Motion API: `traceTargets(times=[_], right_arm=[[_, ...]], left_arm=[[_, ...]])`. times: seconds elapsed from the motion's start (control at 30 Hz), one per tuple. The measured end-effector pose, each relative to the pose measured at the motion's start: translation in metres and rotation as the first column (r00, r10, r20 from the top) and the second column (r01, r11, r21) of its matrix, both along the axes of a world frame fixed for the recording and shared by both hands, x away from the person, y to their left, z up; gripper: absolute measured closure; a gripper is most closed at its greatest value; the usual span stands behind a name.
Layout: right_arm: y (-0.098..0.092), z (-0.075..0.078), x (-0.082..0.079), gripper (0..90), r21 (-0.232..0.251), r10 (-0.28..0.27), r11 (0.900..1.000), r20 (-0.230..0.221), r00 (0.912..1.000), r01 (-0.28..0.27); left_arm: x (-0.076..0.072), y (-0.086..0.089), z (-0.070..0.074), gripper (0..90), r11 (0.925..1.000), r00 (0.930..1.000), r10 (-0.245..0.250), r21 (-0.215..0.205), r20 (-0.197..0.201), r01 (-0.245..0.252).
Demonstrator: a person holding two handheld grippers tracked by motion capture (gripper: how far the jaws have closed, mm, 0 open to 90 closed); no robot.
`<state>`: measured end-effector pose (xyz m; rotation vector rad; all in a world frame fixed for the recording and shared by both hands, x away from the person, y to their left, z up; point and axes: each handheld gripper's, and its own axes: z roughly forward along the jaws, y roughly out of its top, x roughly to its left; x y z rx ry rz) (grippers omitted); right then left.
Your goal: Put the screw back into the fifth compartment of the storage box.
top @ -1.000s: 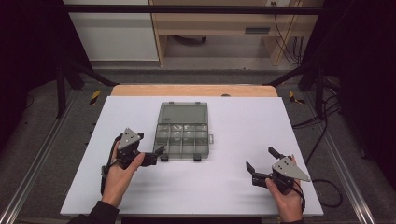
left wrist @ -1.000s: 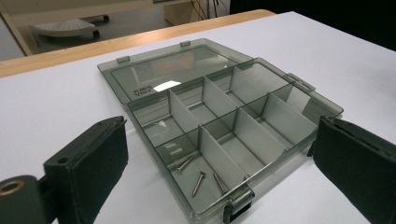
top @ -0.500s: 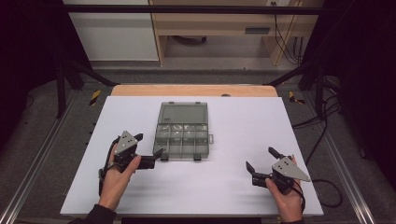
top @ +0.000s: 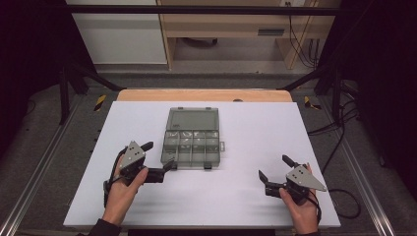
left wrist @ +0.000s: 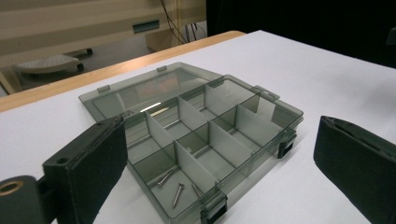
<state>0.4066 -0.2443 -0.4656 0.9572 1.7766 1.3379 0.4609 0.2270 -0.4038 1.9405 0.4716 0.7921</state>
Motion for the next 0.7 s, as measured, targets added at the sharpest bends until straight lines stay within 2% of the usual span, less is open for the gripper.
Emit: traceTargets(times=[0.27, 0.43, 0.7], right_arm=[[0.000, 0.000, 0.000, 3.9, -0.001, 0.000, 1.000, -0.001, 1.0000, 0.000], [0.000, 0.000, 0.000, 3.9, 0.000, 0.000, 1.000, -0.001, 1.0000, 0.000], [0.000, 0.000, 0.000, 3.9, 0.000, -0.001, 1.000, -0.001, 1.0000, 0.001]], left_arm=[[-0.007, 0.001, 0.003, 2.6, 0.9995, 0.9992, -0.026, -0.016, 0.031, 0.027], [-0.010, 0.007, 0.006, 2.5, 0.9991, 0.9987, -0.020, -0.036, 0.047, 0.022], [-0.013, 0.019, 0.009, 2.5, 0.9990, 0.9981, -0.006, -0.044, 0.062, 0.008]])
